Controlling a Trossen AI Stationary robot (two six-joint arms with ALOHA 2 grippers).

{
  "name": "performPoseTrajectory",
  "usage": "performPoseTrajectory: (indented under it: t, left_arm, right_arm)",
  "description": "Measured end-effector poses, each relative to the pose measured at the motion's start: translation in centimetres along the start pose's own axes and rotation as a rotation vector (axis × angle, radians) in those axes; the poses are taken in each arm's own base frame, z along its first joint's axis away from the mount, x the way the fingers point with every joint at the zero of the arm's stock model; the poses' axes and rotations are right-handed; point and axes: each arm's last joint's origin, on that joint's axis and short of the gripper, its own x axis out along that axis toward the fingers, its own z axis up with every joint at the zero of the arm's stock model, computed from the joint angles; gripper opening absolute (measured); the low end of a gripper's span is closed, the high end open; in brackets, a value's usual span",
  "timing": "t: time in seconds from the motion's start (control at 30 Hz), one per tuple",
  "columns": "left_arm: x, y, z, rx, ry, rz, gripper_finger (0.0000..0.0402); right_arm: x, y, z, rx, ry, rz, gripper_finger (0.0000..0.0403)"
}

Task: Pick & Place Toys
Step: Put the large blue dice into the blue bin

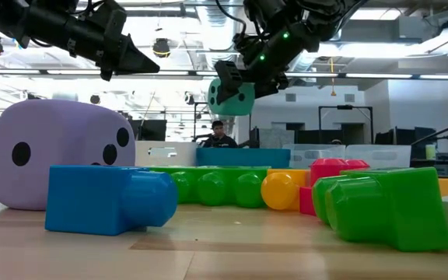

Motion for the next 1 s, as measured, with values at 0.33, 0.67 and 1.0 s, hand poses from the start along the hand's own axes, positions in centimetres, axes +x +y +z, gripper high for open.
performPoseTrajectory:
  t: [0.33,0.67,1.0]
  left_arm:
    - [0.00,0.00,-0.01,0.000,0.000,0.000,0.0000]
    - [0.00,0.00,-0.01,0.000,0.000,0.000,0.0000]
    - [0.00,0.00,-0.01,0.000,0.000,0.000,0.0000]
  right_arm:
    - [-0.04,0.06,0.04,0.001,-0.005,0.002,0.0400]
    - [-0.09,0.13,0.04,0.000,-0.005,0.004,0.0400]
    - [-0.08,0.14,0.25,0.019,-0.023,0.007,0.0400]
